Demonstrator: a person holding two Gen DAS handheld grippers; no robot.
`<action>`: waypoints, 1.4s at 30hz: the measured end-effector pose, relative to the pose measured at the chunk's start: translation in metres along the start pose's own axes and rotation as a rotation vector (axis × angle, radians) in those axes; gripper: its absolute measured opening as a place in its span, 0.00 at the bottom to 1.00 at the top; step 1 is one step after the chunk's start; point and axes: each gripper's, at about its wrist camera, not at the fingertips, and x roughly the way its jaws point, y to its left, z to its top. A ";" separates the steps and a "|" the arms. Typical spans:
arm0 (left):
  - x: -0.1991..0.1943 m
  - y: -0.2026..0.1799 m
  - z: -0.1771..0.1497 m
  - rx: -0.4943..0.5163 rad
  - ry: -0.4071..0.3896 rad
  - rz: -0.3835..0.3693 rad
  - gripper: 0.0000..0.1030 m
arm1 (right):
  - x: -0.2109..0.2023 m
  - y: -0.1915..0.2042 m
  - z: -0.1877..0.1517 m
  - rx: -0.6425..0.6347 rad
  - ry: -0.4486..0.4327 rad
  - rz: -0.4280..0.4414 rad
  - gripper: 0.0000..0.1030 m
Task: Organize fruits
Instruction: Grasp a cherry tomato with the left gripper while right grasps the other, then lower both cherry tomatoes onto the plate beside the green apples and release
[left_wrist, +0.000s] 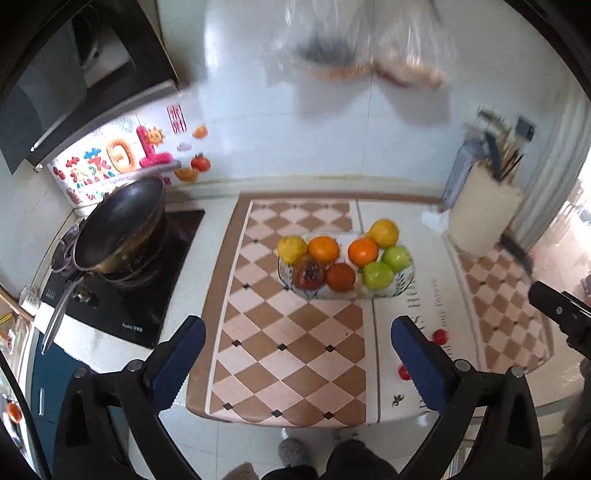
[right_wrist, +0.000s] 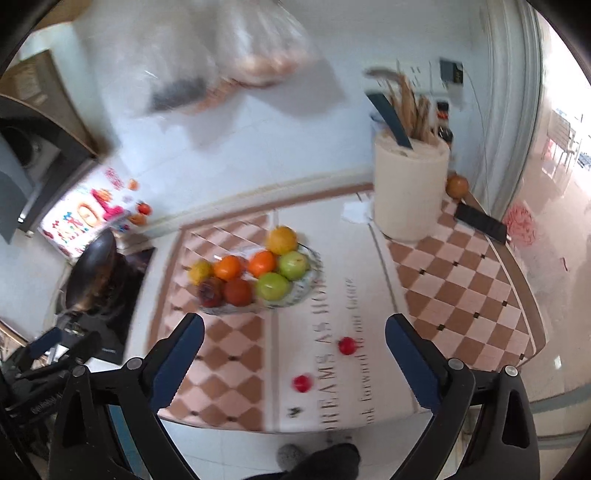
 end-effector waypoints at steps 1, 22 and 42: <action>0.013 -0.008 -0.001 -0.002 0.021 0.008 1.00 | 0.021 -0.014 0.000 0.005 0.045 0.003 0.97; 0.211 -0.091 -0.079 -0.054 0.562 0.032 1.00 | 0.264 -0.074 -0.045 -0.105 0.480 0.104 0.34; 0.223 -0.178 -0.096 0.103 0.626 -0.207 0.25 | 0.229 -0.110 -0.027 -0.044 0.422 0.101 0.33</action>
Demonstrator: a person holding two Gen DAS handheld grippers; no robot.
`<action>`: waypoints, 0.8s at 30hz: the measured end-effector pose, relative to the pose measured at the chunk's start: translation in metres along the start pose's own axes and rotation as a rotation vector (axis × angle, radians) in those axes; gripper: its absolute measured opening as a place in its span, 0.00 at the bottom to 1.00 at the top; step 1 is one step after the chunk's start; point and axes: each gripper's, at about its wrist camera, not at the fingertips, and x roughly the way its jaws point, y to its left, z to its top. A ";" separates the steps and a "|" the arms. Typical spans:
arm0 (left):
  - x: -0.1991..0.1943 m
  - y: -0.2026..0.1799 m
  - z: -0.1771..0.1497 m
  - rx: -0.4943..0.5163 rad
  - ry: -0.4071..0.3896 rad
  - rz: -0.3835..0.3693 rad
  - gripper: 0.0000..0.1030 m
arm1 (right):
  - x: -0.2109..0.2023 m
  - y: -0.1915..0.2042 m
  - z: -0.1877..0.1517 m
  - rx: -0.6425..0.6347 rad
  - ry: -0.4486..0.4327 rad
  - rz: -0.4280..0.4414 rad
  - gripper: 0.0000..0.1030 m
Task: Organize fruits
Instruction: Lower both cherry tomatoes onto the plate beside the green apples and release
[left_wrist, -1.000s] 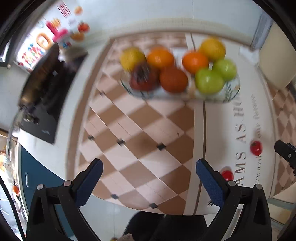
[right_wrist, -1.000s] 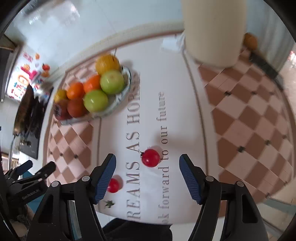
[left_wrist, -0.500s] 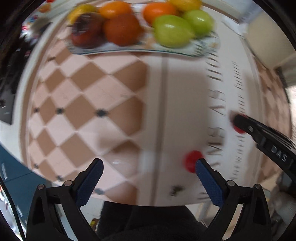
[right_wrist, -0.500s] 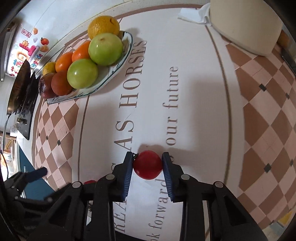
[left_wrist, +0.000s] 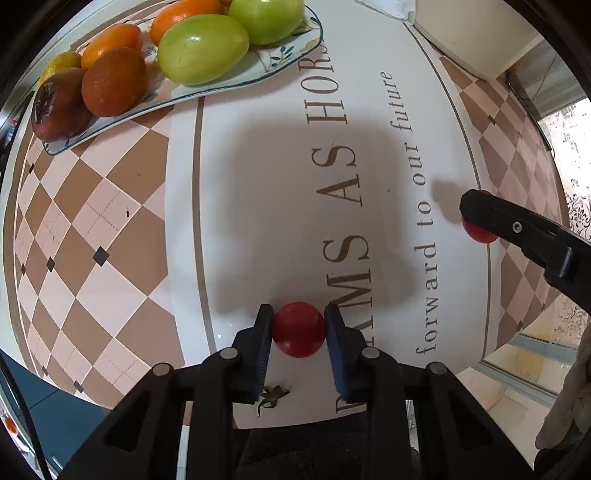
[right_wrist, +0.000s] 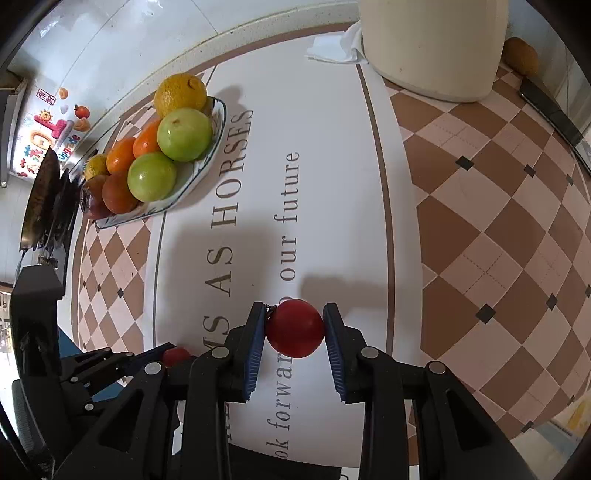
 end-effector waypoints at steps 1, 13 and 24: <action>-0.001 0.001 0.001 -0.004 -0.003 -0.002 0.25 | -0.002 0.001 0.000 -0.001 -0.004 0.003 0.33; -0.069 0.104 0.032 -0.296 -0.079 -0.207 0.25 | -0.019 0.032 0.025 -0.031 -0.049 0.123 0.33; -0.071 0.171 0.095 -0.596 -0.113 -0.398 0.25 | 0.026 0.104 0.084 -0.156 -0.044 0.162 0.33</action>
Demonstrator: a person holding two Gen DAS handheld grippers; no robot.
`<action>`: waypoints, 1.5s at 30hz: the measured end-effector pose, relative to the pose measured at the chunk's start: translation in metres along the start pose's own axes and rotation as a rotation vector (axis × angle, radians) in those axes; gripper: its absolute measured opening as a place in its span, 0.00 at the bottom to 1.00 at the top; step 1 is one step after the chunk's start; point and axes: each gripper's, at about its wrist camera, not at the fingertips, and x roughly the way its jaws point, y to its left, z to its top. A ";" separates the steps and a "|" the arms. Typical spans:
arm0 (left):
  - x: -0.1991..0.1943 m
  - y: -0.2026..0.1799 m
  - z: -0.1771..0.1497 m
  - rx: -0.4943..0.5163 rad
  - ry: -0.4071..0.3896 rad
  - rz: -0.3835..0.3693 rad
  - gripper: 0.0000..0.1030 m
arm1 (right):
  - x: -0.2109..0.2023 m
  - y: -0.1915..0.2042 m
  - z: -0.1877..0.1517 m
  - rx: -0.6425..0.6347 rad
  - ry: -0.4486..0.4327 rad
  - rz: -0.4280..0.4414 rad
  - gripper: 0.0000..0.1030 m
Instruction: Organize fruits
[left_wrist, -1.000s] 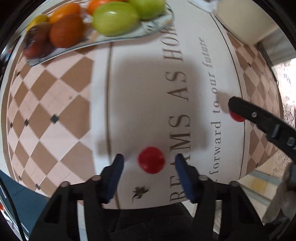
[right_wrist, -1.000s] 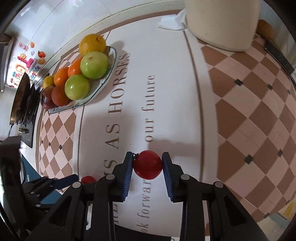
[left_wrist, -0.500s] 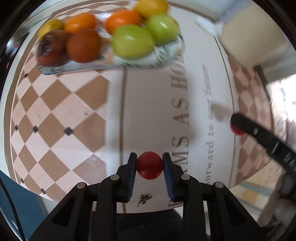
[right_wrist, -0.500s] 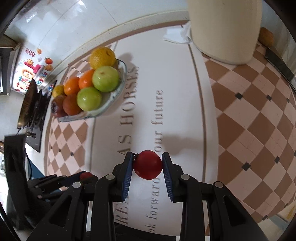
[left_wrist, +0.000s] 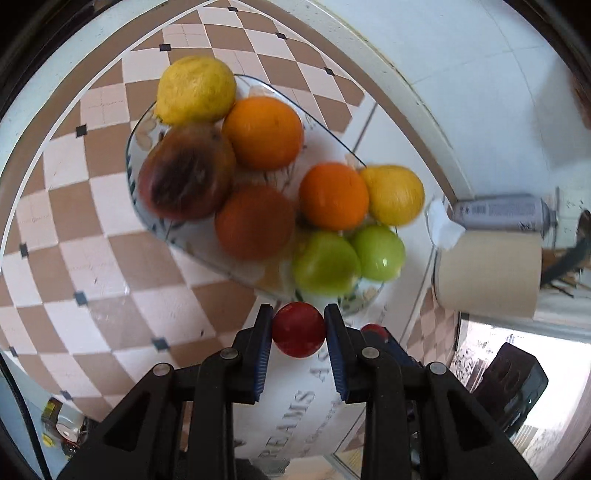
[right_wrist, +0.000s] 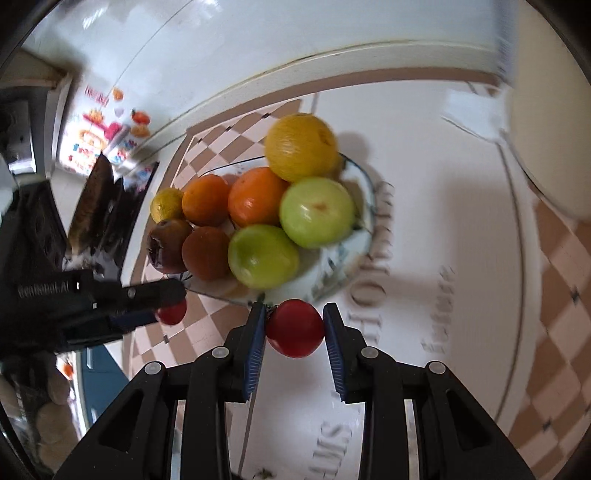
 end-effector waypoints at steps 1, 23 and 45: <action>0.001 0.000 0.002 0.000 0.000 0.006 0.25 | 0.006 0.004 0.004 -0.022 0.007 -0.016 0.33; 0.018 -0.012 0.012 0.063 0.061 0.172 0.37 | 0.011 0.010 0.008 -0.121 0.051 -0.093 0.76; -0.085 0.000 -0.070 0.458 -0.246 0.460 0.92 | -0.104 0.068 -0.051 0.073 -0.180 -0.347 0.95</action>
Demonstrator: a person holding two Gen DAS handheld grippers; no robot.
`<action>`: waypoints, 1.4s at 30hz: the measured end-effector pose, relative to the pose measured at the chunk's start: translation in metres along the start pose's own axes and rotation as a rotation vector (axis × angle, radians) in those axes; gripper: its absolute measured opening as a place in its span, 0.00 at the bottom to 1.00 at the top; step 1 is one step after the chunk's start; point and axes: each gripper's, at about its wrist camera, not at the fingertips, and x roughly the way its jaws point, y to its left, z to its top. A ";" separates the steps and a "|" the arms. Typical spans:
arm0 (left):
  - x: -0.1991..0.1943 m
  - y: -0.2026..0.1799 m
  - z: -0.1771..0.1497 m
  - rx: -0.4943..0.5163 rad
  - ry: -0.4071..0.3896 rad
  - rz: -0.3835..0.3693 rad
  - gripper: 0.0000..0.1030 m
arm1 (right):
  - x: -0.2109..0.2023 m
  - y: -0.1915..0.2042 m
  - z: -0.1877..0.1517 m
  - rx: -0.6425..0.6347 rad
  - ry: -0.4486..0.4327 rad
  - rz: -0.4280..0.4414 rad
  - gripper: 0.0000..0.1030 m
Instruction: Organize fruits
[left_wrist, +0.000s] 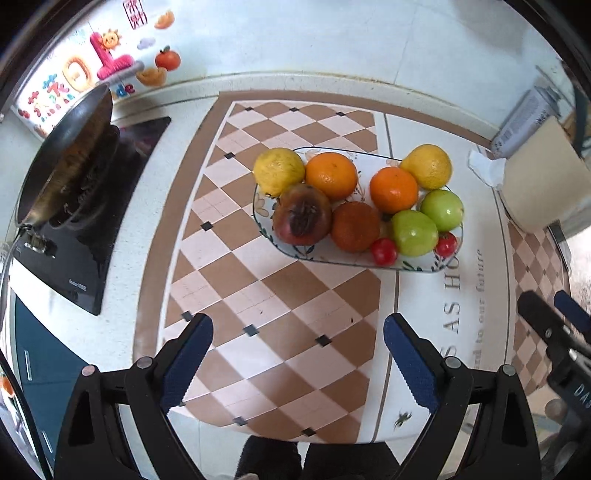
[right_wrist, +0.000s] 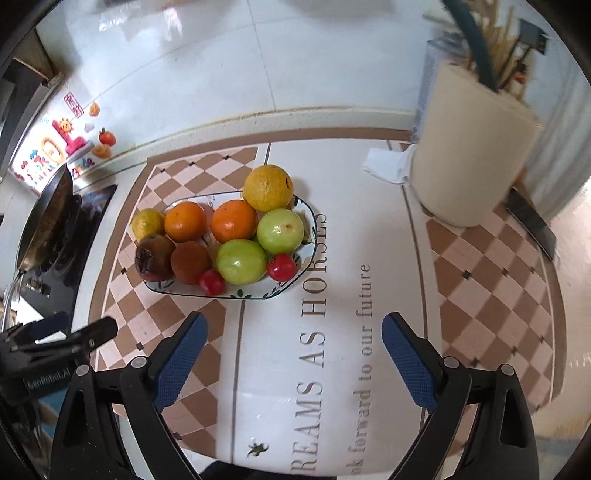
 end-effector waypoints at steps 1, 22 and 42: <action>-0.005 0.002 -0.004 0.006 -0.011 0.001 0.92 | -0.008 0.003 -0.005 0.007 -0.008 -0.004 0.95; -0.162 0.059 -0.101 0.085 -0.320 -0.037 0.92 | -0.190 0.070 -0.123 0.042 -0.241 -0.062 0.95; -0.268 0.052 -0.187 0.095 -0.453 -0.099 0.92 | -0.336 0.077 -0.190 -0.035 -0.389 0.011 0.95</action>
